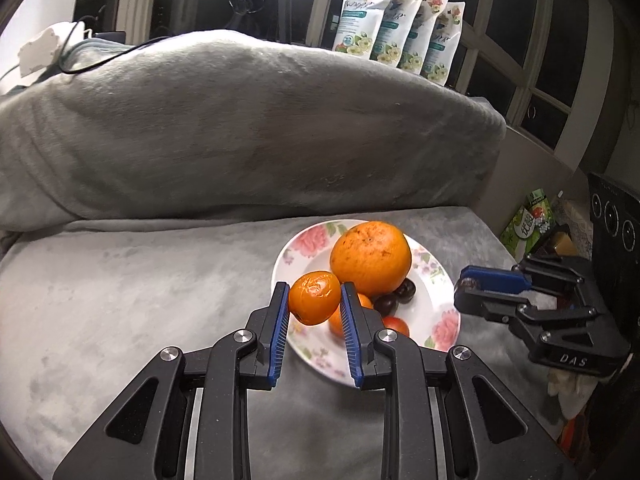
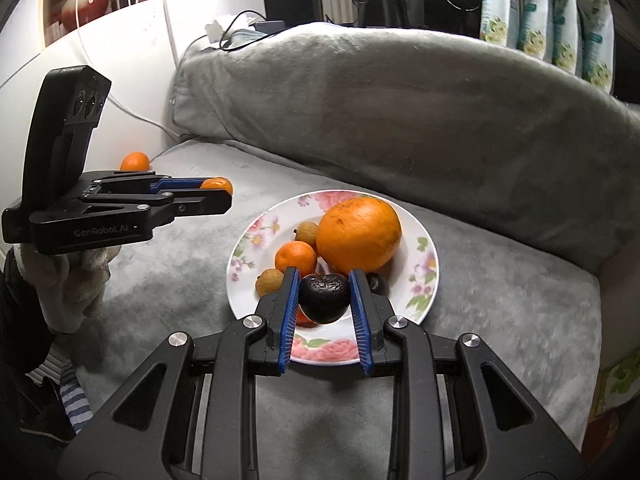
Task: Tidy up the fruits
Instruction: 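Carry the plum to the plate with the right gripper while the left gripper carries the small orange there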
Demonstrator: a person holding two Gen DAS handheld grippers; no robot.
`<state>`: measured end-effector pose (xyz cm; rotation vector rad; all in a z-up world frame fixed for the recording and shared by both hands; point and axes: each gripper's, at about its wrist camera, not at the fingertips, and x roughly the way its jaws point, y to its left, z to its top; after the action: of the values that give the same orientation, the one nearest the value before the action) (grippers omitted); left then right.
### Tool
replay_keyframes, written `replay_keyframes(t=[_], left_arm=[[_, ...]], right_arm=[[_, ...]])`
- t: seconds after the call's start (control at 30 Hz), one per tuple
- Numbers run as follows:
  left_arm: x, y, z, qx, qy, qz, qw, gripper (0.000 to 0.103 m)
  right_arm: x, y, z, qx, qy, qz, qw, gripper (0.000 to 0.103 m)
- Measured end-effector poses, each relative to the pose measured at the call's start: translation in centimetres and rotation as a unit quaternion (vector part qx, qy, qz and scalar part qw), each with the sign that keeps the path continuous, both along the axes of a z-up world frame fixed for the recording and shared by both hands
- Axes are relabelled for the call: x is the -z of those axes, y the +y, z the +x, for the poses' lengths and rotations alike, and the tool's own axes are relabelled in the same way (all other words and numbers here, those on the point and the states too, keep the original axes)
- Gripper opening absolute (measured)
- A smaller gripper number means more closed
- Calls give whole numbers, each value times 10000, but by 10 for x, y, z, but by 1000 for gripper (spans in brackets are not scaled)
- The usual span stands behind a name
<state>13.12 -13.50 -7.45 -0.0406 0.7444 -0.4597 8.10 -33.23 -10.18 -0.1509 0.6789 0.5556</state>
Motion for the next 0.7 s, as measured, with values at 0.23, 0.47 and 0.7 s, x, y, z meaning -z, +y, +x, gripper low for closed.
replay_keyframes(t=[0.23,0.47,0.7], left_arm=[[4,-12,8,61,41,23,10000,24],[6,-17,12,88,70,32,9999,24],[6,-18,13,108,59,15,9999,24]], right_arm=[[7,-6,5,58,56,190,9998,26],[11,-4,9,15,54,262,9996,26],[11,-4,9,54,0,245,9997,27]])
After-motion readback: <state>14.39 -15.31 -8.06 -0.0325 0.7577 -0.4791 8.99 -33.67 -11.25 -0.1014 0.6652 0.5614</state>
